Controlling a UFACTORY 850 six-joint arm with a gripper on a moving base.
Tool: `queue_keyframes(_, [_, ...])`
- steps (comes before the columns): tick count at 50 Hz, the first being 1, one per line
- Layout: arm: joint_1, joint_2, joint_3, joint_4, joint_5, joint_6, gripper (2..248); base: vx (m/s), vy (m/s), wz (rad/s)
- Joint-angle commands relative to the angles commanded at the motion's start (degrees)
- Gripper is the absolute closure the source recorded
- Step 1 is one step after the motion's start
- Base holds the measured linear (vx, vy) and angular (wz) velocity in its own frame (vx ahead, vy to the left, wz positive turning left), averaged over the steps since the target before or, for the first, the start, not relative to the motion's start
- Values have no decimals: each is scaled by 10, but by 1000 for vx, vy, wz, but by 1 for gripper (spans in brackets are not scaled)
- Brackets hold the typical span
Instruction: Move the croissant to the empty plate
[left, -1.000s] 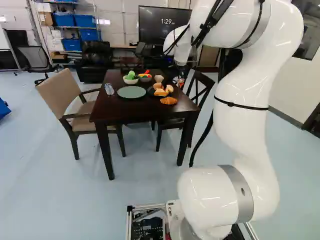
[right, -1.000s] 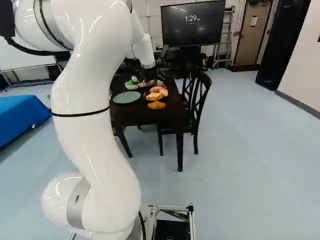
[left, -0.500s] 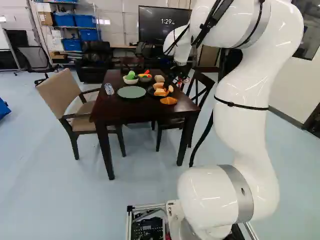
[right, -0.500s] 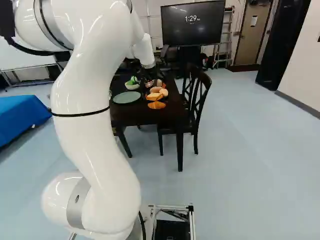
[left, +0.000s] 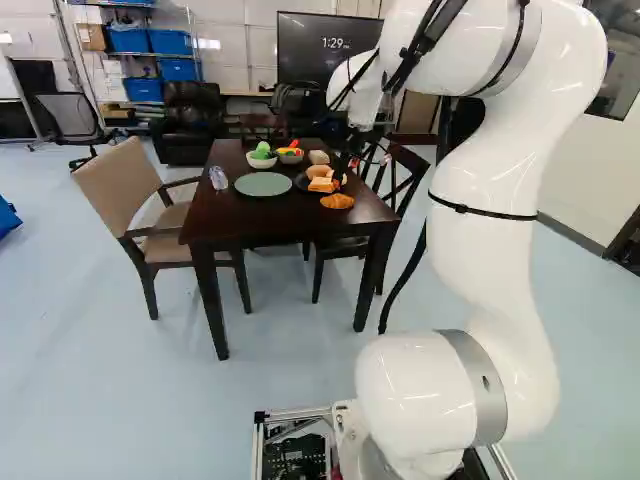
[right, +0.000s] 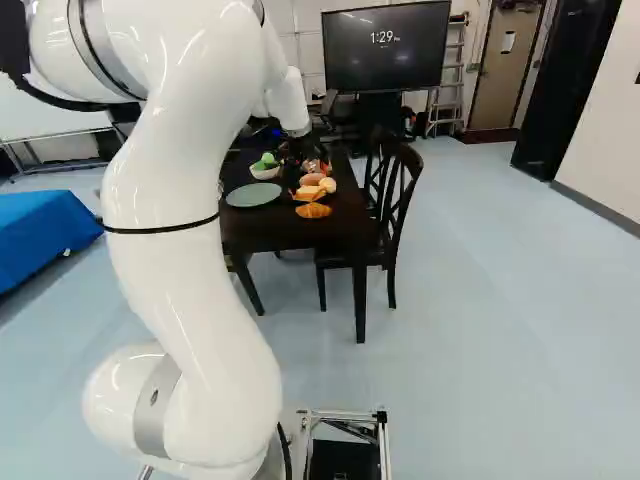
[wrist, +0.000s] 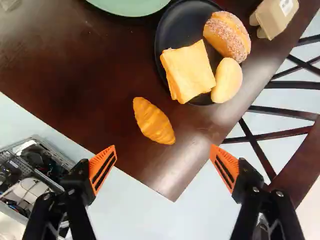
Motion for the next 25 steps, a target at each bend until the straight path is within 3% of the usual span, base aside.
queue_keyframes(25, [0, 0, 0, 0, -8, -150, 3, 0, 0, 0])
